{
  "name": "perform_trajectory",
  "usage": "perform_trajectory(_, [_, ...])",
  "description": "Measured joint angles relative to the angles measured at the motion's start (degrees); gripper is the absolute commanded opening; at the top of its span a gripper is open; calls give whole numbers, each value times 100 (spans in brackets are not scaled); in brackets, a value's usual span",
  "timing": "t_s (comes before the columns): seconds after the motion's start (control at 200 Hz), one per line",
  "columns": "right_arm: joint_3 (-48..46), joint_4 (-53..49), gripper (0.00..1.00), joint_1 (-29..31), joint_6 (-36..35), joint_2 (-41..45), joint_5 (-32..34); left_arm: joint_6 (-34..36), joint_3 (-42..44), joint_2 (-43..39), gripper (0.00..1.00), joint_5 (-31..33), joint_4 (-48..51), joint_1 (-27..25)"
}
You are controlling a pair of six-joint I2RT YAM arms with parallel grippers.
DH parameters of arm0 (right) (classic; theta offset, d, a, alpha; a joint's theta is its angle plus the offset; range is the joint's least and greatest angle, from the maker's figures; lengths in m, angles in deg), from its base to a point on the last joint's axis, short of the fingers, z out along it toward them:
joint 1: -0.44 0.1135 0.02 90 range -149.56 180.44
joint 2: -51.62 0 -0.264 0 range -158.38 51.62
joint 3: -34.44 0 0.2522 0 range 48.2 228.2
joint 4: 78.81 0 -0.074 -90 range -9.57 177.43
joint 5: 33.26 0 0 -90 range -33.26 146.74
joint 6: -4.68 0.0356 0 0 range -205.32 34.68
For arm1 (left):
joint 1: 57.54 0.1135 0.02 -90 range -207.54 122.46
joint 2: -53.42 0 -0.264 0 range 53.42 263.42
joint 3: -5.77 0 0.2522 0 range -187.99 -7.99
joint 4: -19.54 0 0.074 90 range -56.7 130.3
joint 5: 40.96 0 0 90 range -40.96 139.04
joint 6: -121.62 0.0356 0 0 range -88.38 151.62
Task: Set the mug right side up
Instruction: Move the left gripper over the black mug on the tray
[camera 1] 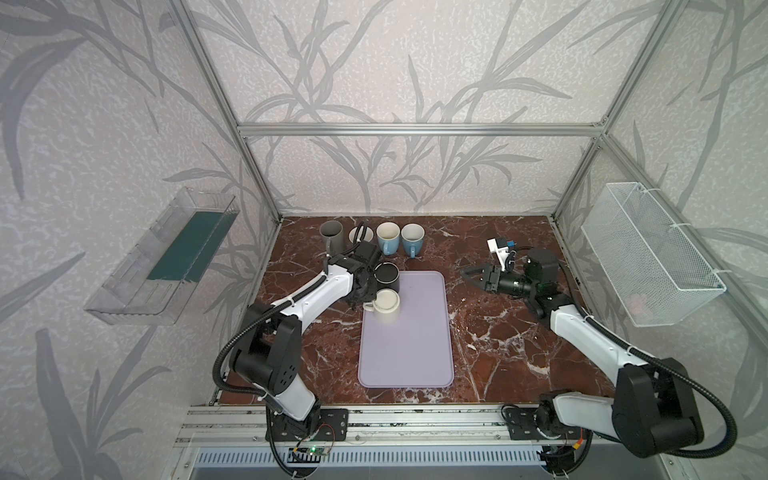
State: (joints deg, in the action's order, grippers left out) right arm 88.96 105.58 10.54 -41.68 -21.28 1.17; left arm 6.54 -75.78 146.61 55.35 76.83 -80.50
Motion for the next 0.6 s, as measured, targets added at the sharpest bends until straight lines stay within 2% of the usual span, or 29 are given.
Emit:
perform_trajectory(0.39, [46, -138, 55, 0, -151, 50, 7, 17, -348, -4, 31, -487, -225, 426])
perform_trajectory(0.6, [85, -350, 56, 0, -306, 105, 26, 472, -822, 254, 30, -909, -146, 562])
